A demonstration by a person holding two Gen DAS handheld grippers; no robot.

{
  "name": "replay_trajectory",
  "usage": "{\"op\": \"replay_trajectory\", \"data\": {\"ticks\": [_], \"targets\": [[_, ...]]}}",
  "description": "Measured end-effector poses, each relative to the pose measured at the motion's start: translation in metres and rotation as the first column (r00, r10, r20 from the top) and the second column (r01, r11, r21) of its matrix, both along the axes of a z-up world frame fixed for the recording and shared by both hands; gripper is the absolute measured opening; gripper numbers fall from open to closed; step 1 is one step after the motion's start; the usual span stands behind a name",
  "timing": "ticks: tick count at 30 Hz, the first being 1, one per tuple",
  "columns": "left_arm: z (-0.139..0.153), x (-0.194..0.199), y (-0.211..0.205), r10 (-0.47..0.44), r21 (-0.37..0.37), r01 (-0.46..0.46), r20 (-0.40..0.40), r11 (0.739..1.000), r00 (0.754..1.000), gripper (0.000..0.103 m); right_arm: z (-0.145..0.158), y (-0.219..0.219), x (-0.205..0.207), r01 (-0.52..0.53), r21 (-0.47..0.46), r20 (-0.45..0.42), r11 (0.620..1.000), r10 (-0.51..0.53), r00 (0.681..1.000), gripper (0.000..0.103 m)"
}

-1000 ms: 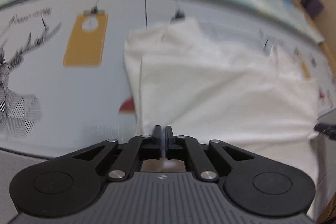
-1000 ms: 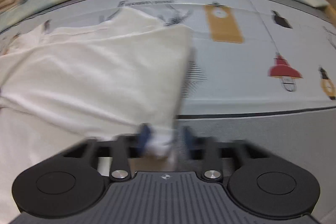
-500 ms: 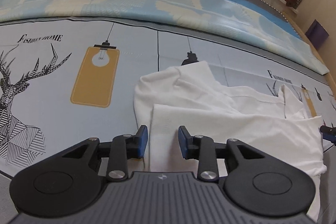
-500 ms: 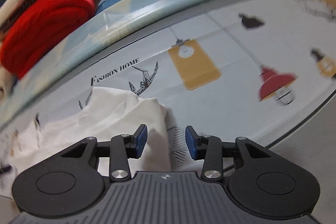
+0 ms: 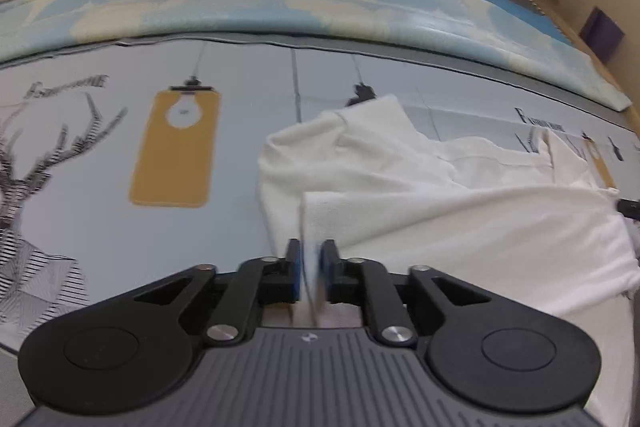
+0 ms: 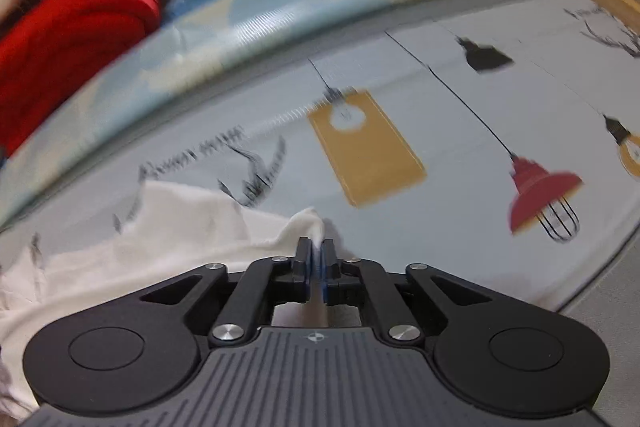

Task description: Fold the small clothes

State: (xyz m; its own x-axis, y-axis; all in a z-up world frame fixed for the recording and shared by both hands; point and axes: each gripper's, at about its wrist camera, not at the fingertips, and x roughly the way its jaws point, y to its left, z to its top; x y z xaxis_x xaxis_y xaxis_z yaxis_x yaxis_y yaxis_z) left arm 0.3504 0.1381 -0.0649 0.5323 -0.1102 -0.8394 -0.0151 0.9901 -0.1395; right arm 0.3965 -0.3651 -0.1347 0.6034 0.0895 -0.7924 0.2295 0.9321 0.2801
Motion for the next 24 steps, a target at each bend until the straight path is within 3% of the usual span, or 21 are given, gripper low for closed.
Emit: {"op": "replay_trajectory", "data": {"ticks": [4,7,10,11,12,13,15,18,24], "targets": [[0.031,-0.006,0.001,0.012,-0.009,-0.011,0.093,1.000,0.996,0.016,0.021,-0.007,-0.016,0.014,-0.030,0.046,0.999,-0.012,0.999,0.015],[0.039,-0.010,-0.004,-0.025,-0.050,0.030,0.102,0.998,0.994,0.016,0.039,0.004,-0.035,-0.132,-0.025,0.092,0.991,0.134,0.987,0.015],[0.024,-0.013,-0.014,-0.099,-0.039,0.100,0.028,0.994,0.995,0.016,0.043,0.024,-0.054,-0.297,-0.017,0.094,0.955,0.297,0.950,0.017],[0.009,-0.013,-0.018,-0.124,-0.006,0.124,-0.052,0.992,0.991,0.016,0.037,0.029,-0.059,-0.341,-0.016,0.074,0.940,0.341,0.937,0.021],[-0.005,-0.015,-0.022,-0.134,0.037,0.140,-0.136,0.989,0.982,0.015,0.026,0.034,-0.065,-0.369,-0.037,0.017,0.929,0.370,0.929,0.024],[-0.011,-0.022,-0.024,-0.138,0.076,0.151,-0.152,0.986,0.979,0.018,0.013,0.038,-0.068,-0.383,-0.074,-0.066,0.921,0.379,0.923,0.025],[-0.002,-0.031,-0.028,-0.147,0.106,0.159,-0.119,0.982,0.982,0.018,0.008,0.038,-0.083,-0.387,-0.116,-0.058,0.915,0.383,0.922,0.025],[0.017,-0.048,-0.025,-0.114,0.044,0.117,-0.062,0.992,0.992,0.020,0.028,0.033,-0.096,-0.308,-0.129,-0.069,0.943,0.301,0.951,0.027],[0.058,-0.101,-0.028,-0.129,0.043,0.128,0.043,0.991,0.991,0.022,0.064,0.026,-0.156,-0.234,-0.101,-0.040,0.967,0.231,0.972,0.029]]}}
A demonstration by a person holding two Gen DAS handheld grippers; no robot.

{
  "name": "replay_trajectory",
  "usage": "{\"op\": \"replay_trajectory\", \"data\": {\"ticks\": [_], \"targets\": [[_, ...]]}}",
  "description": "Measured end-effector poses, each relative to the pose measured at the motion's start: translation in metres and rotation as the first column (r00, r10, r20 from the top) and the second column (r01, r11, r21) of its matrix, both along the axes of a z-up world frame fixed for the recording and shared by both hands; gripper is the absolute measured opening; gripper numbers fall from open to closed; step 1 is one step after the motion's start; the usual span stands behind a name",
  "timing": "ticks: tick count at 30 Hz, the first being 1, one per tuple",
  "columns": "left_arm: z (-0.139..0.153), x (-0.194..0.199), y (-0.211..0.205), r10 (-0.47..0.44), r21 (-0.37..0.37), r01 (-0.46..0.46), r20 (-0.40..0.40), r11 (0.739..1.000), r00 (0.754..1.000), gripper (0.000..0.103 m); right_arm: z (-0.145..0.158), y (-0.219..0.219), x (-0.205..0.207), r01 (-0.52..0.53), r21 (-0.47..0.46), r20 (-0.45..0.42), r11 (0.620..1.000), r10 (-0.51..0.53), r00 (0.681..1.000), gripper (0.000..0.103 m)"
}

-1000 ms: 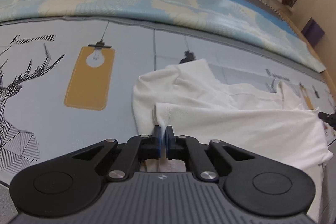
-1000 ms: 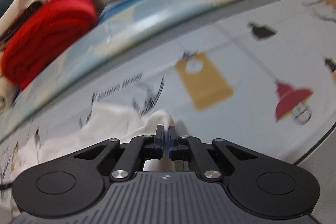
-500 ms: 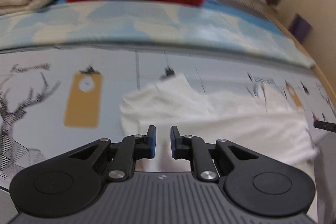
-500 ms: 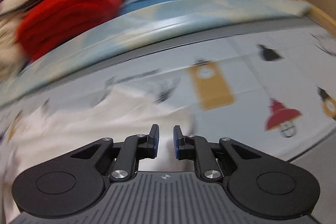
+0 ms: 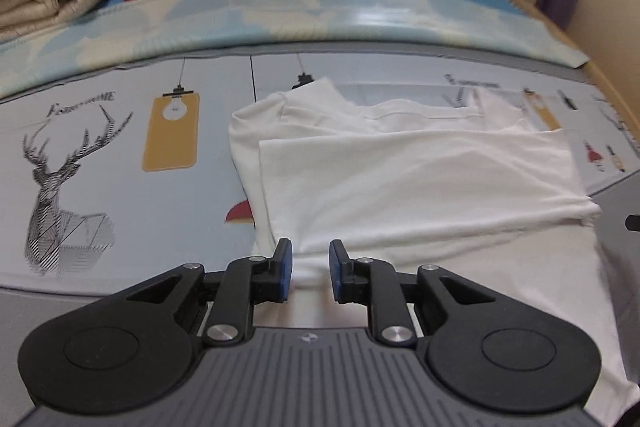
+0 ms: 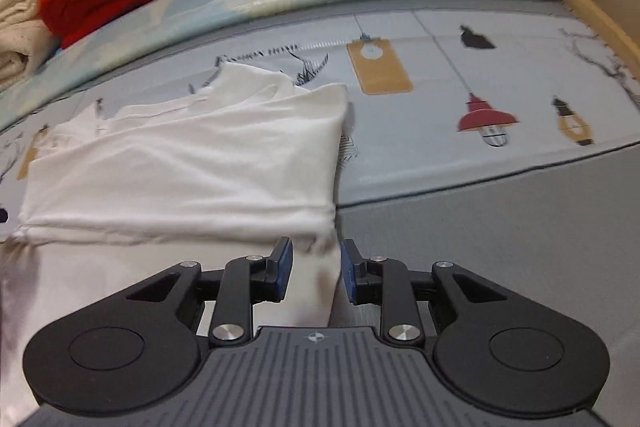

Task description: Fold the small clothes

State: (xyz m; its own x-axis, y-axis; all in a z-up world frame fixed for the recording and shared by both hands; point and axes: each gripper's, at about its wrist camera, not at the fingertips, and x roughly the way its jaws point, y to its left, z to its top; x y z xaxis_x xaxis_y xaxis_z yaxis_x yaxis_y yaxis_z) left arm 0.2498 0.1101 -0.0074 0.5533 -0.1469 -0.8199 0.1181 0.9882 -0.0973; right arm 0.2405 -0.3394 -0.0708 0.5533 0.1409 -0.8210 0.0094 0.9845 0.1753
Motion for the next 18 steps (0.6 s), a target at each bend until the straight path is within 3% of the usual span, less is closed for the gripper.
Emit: {"op": "replay_trajectory", "data": {"ticks": [5,11,15,18], "targets": [[0.022,-0.054,0.008,0.010,-0.038,-0.010,0.021,0.999,1.000,0.022,0.033,0.013,-0.070,-0.044,0.017,0.096,0.999,0.042,0.995,0.040],[0.024,-0.122,0.021,0.065,-0.113,-0.065,-0.006,0.991,0.998,0.022,0.041,0.015,-0.152,-0.099,0.007,0.165,0.995,0.097,0.982,0.041],[0.016,-0.168,0.028,0.074,-0.118,-0.080,-0.059,0.990,0.996,0.022,0.023,-0.003,-0.191,-0.062,0.010,0.107,0.998,0.061,0.992,0.041],[0.003,-0.190,0.035,0.118,-0.106,-0.136,-0.160,0.985,0.980,0.022,0.002,-0.016,-0.202,-0.026,0.053,0.013,0.998,0.026,1.000,0.041]]}}
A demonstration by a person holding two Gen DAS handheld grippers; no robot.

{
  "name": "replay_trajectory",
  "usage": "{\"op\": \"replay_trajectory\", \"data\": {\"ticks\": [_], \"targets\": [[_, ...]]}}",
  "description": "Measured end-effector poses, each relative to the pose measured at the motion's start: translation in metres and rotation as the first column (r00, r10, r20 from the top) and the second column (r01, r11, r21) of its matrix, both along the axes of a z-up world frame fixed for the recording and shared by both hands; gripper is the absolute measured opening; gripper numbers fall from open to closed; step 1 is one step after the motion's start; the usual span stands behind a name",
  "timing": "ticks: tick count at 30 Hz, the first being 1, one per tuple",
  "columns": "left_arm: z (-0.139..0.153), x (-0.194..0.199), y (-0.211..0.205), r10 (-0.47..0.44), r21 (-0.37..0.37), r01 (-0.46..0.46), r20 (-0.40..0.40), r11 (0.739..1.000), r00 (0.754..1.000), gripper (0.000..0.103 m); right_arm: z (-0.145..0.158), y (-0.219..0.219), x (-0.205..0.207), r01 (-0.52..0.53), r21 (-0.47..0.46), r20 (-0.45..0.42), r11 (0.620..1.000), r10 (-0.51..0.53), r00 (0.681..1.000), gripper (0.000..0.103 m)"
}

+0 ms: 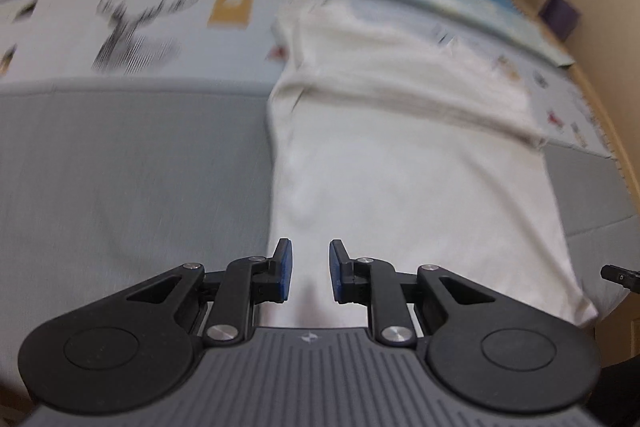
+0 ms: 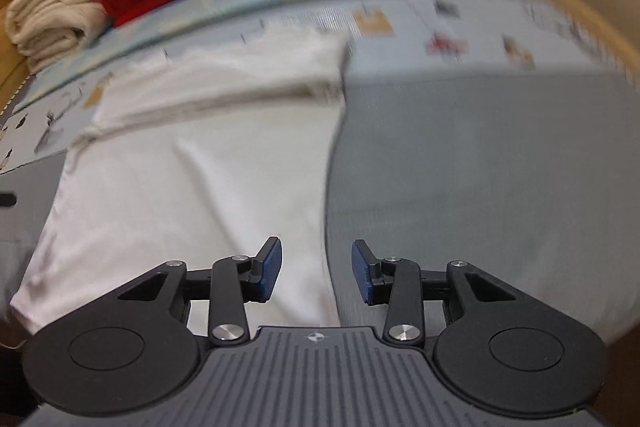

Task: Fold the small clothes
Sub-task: 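Pinch the shirt hem with the left gripper while the right gripper pinches it too, then lift the hem with both grippers and fold it toward the collar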

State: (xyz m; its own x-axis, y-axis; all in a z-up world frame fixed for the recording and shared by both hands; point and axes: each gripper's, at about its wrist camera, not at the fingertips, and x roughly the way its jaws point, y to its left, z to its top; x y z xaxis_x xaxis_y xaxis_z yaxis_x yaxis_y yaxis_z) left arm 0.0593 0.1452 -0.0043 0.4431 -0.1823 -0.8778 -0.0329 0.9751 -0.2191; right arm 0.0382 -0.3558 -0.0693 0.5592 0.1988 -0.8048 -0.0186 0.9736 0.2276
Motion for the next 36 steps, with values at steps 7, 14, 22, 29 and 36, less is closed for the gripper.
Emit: {"op": "replay_trajectory", "data": {"ticks": [7,14,22,29,36], "targets": [[-0.025,-0.040,0.014,0.101,-0.050,-0.112,-0.179,0.992,0.979,0.028,-0.032,-0.001,-0.011,-0.011,0.046,-0.205,0.999,0.020,0.979,0.041],[-0.044,-0.049,0.017,0.130,-0.008,-0.137,-0.248,0.991,0.960,0.037,-0.041,0.003,-0.016,-0.010,-0.027,-0.268,1.000,0.003,0.964,0.041],[-0.056,-0.049,0.014,0.133,0.015,-0.134,-0.289,0.991,0.948,0.046,-0.052,-0.002,-0.019,-0.006,-0.042,-0.300,0.999,-0.007,0.954,0.042],[-0.054,-0.052,0.009,0.086,0.025,-0.083,-0.274,0.996,0.958,0.011,-0.050,0.005,-0.019,-0.018,-0.045,-0.264,0.999,0.006,0.965,0.025],[-0.032,-0.062,0.007,0.048,0.014,-0.046,-0.206,0.999,0.977,0.007,-0.033,0.004,-0.024,-0.013,-0.047,-0.223,0.999,0.002,0.975,0.008]]}}
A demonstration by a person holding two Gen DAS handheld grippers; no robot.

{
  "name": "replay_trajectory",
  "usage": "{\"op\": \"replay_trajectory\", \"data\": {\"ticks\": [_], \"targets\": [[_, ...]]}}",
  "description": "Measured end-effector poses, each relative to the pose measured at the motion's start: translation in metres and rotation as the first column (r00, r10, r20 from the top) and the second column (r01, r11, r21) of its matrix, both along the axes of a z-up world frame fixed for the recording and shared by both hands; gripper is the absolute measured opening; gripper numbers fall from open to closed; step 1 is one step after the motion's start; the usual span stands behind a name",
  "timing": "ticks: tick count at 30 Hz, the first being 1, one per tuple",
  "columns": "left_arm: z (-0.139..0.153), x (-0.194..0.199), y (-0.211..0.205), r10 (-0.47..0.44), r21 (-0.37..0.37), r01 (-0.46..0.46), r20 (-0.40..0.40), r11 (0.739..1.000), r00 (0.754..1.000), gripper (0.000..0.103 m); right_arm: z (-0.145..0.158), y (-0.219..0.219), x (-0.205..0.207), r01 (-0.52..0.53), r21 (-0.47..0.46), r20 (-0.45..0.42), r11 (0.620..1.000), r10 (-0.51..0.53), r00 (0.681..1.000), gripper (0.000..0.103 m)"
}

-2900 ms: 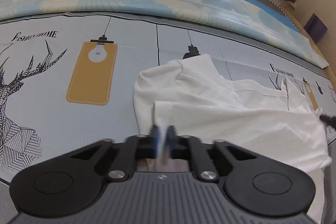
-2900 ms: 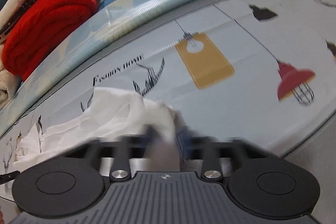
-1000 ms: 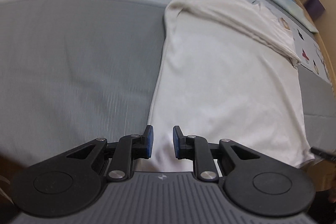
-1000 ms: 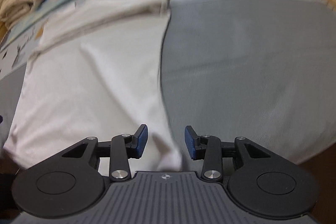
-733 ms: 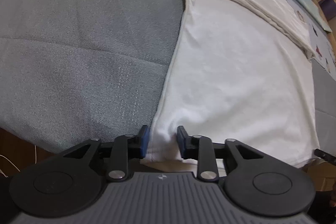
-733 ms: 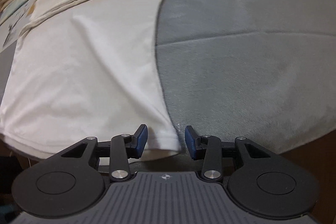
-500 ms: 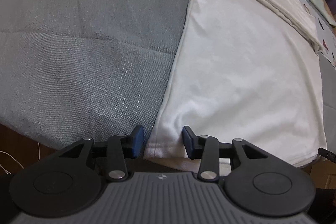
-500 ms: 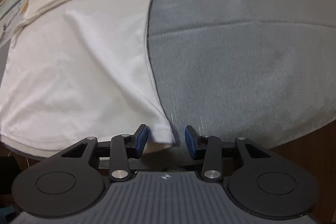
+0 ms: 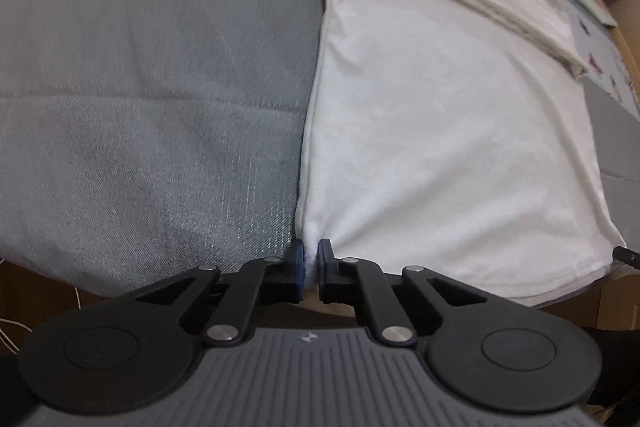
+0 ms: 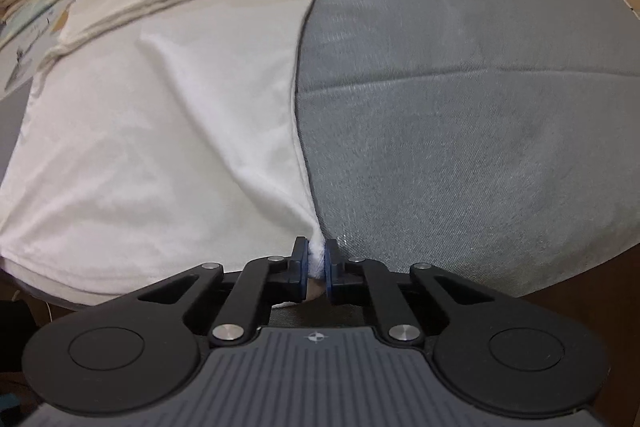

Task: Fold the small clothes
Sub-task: 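Lift the hem with both grippers and fold it toward the collar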

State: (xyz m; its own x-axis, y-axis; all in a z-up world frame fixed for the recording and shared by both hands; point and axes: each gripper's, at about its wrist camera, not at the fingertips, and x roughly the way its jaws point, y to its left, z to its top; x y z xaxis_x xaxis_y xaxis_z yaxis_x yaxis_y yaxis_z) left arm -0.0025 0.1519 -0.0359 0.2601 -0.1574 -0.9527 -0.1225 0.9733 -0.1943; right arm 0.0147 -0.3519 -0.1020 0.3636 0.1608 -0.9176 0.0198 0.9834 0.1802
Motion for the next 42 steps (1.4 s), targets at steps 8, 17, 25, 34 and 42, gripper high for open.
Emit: {"op": "replay_trajectory", "data": {"ticks": [8,17,25,34,42], "targets": [[0.056,-0.022,0.008,-0.013,-0.090,0.025,0.126,0.996,0.992,0.007,0.051,-0.019,-0.029,0.120,0.083,0.137,0.989,-0.130,0.982,0.007],[0.159,-0.091,0.030,-0.027,-0.178,0.083,0.297,0.981,0.955,0.006,0.148,-0.030,-0.098,0.086,0.101,0.288,0.991,-0.112,0.951,0.007],[0.174,-0.076,0.041,0.016,-0.251,0.059,0.287,0.966,0.958,0.006,0.195,-0.051,-0.114,0.060,0.133,0.329,0.989,-0.101,0.939,0.007],[0.123,0.115,0.031,-0.021,-0.150,0.056,0.229,0.987,0.973,0.006,0.152,-0.056,0.043,0.043,0.135,0.269,0.990,-0.079,0.960,0.006],[0.047,0.223,0.025,0.039,-0.121,-0.026,0.106,0.992,0.994,0.006,0.072,-0.048,0.186,0.138,0.143,0.151,0.980,-0.160,0.975,0.006]]}}
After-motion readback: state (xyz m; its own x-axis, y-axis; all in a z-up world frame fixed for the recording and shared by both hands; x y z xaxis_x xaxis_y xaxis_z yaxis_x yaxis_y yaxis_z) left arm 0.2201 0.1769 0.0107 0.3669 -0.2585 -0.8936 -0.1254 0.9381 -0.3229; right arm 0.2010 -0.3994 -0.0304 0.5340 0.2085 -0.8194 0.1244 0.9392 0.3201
